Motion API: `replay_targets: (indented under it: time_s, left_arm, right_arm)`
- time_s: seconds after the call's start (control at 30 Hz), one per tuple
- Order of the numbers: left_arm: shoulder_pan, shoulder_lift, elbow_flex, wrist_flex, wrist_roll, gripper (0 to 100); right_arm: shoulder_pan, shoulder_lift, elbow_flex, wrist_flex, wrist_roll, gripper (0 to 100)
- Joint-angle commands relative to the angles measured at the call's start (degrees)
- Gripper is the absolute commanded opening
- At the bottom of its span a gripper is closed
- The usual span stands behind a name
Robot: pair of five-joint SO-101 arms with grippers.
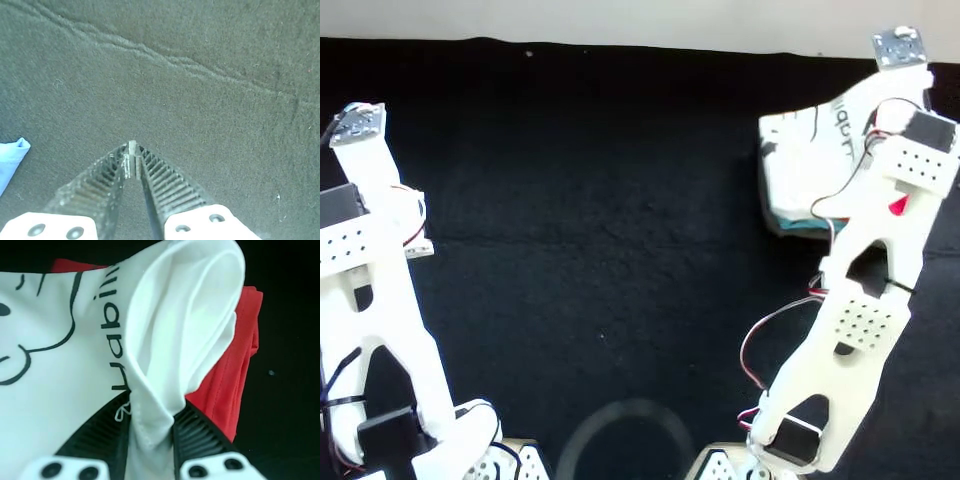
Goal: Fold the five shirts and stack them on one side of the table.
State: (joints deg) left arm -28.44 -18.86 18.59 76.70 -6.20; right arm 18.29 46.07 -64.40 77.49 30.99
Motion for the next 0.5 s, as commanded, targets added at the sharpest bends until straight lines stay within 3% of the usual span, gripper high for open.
replay_targets:
  time_s: [0.0, 0.13, 0.3, 0.4, 0.47]
  left_arm:
    - [0.0, -2.2, -0.7, -0.8, -0.4, 1]
    - [0.0, -2.2, -0.6, -1.5, -0.4, 1]
    - [0.0, -2.3, -0.7, -1.3, -0.4, 1]
    - [0.0, -2.3, -0.7, -1.5, -0.4, 1]
    - [0.0, -2.3, -0.7, -1.5, -0.4, 1]
  right_arm:
    - [1.4, -0.3, -0.8, -3.5, 1.0, 0.9]
    - [1.0, -0.1, -0.4, -4.6, 0.9, 4.1]
    - [1.4, -0.5, -0.8, -2.8, 0.5, 23.2]
    - [1.4, -0.9, -2.9, -2.6, 0.0, 24.4]
    - [1.7, -1.3, -6.1, -2.6, -5.0, 24.5]
